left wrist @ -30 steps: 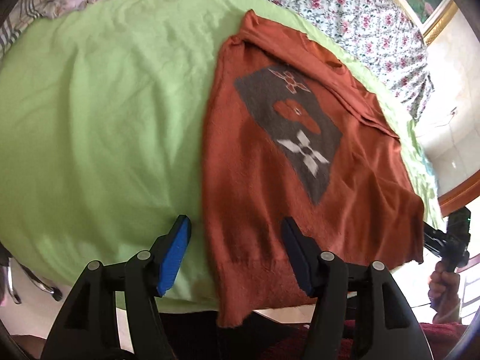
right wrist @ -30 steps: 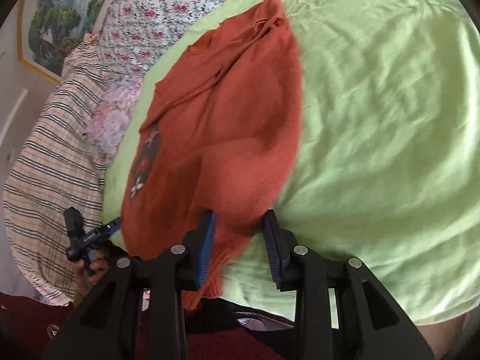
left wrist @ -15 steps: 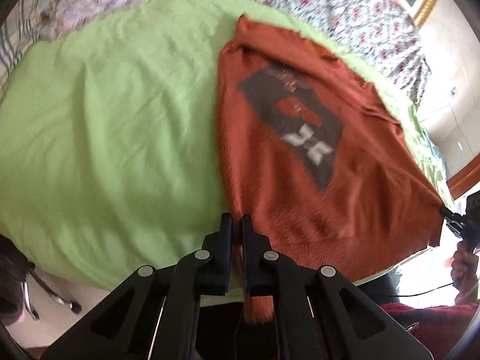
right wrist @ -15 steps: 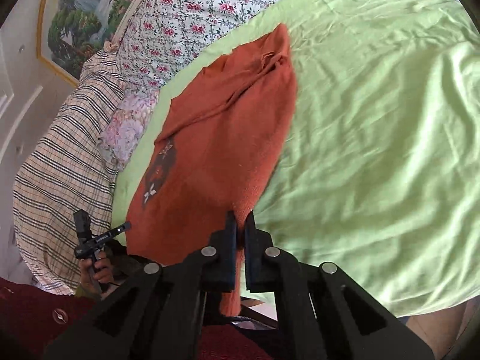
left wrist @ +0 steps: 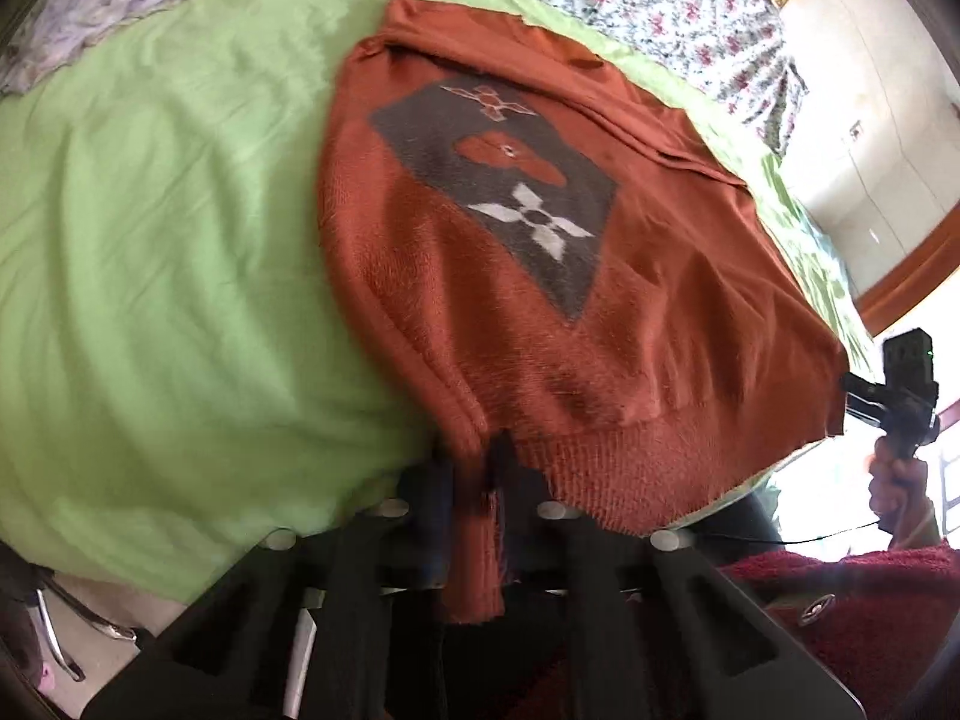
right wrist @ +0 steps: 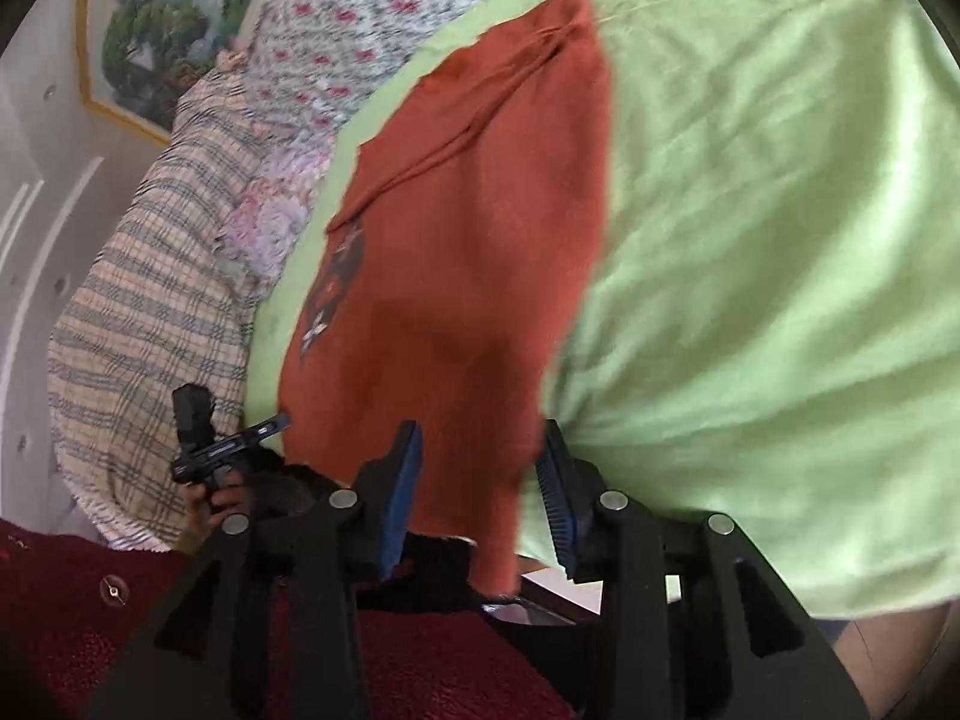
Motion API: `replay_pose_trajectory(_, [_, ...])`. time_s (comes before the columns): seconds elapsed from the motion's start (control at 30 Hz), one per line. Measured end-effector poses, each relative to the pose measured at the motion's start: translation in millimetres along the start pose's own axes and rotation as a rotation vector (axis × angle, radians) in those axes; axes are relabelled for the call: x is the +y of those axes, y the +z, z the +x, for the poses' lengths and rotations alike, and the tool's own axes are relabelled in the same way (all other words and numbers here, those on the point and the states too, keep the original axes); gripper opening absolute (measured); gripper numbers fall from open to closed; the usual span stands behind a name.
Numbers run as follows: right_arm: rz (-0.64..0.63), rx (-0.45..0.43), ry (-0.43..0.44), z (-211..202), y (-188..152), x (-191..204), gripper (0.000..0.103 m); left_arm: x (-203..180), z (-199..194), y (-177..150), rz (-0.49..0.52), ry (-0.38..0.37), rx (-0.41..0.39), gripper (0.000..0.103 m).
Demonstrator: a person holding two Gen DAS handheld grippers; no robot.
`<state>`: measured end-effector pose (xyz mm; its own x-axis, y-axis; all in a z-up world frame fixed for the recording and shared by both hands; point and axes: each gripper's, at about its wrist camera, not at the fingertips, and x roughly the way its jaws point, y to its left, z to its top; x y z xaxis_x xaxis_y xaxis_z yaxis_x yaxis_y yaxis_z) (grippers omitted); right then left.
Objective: Fold small clothes
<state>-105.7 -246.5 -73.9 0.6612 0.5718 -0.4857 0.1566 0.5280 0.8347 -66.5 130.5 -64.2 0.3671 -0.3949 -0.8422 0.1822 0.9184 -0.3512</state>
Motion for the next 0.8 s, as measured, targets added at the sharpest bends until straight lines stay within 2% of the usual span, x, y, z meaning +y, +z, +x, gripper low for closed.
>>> replay_pose_trajectory(0.03, [-0.009,-0.002,0.004,4,0,2,0.018,-1,-2,-1,0.005,0.005,-0.007,0.008])
replay_pose_trajectory(0.07, [-0.019,0.002,0.001,8,0,5,0.006,-3,-6,-2,0.016,0.018,-0.021,0.008])
replay_pose_trajectory(0.23, [-0.043,-0.013,0.031,-10,-4,5,0.006,5,-30,-3,-0.003,-0.013,-0.096,0.007])
replay_pose_trajectory(0.33, [-0.061,-0.017,0.032,-19,-6,4,0.006,9,-21,-2,-0.014,-0.031,-0.058,0.009])
replay_pose_trajectory(0.4, [-0.061,0.005,0.032,-13,-4,3,0.007,12,-12,-2,-0.025,-0.043,-0.009,0.015])
replay_pose_trajectory(0.53, [-0.041,0.071,0.025,2,-4,-1,0.017,17,-3,-3,-0.037,-0.080,0.024,0.027])
replay_pose_trajectory(0.6, [-0.029,0.065,0.056,5,-6,-5,0.017,13,0,-2,-0.021,-0.081,0.017,0.023])
replay_pose_trajectory(0.63, [-0.024,0.059,0.066,6,-7,-5,0.017,10,-1,-3,-0.003,-0.067,0.003,0.008])
replay_pose_trajectory(0.67, [-0.027,0.054,0.071,7,-8,-5,0.015,8,-3,-4,0.006,-0.061,-0.014,0.008])
replay_pose_trajectory(0.7, [-0.041,0.050,0.067,6,-8,-3,0.007,7,-8,-5,0.001,-0.064,-0.036,0.007])
replay_pose_trajectory(0.8, [-0.061,0.042,0.088,-1,-12,1,0.006,10,-32,-11,-0.055,-0.091,-0.128,0.006])
